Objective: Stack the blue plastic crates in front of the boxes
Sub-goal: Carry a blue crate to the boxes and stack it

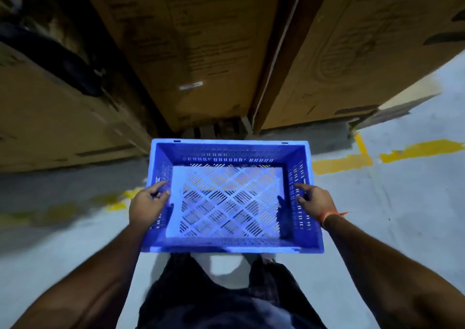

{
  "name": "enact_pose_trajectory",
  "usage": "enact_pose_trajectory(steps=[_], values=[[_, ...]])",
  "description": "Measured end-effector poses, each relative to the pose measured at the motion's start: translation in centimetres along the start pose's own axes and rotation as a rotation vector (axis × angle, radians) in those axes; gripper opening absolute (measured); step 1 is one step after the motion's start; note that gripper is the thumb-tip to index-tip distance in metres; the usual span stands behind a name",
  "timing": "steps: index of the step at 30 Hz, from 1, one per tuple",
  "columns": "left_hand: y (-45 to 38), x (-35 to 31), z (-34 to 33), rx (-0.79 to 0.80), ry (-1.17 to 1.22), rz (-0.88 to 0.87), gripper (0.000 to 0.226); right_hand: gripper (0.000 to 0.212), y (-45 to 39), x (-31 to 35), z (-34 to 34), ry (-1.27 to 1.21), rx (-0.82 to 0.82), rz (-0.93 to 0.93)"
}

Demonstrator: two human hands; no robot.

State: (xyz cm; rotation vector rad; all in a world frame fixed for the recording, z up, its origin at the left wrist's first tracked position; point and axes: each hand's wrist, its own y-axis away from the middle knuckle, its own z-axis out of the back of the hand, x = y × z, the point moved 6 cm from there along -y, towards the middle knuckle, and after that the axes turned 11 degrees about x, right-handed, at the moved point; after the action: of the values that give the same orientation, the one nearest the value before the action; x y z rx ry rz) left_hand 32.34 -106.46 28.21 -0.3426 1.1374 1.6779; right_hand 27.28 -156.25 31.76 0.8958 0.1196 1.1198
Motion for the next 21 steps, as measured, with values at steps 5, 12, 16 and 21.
enact_pose_trajectory(steps=[5, 12, 16, 21], values=[[-1.1, -0.5, -6.9, -0.032, -0.058, 0.095, 0.041, 0.045, -6.0, -5.7, -0.1, 0.035, 0.011, 0.05], [-6.5, 4.6, -16.0, -0.062, -0.071, 0.177, 0.042, 0.042, -16.4, -12.0, -4.7, 0.11, 0.038, 0.073], [-10.6, 9.8, -20.3, -0.073, -0.101, 0.177, 0.046, 0.038, -22.3, -14.6, -9.6, 0.095, 0.046, 0.072], [-14.4, 16.7, -24.1, -0.063, -0.112, 0.2, 0.05, 0.039, -28.1, -17.0, -16.4, 0.066, 0.085, 0.057]])
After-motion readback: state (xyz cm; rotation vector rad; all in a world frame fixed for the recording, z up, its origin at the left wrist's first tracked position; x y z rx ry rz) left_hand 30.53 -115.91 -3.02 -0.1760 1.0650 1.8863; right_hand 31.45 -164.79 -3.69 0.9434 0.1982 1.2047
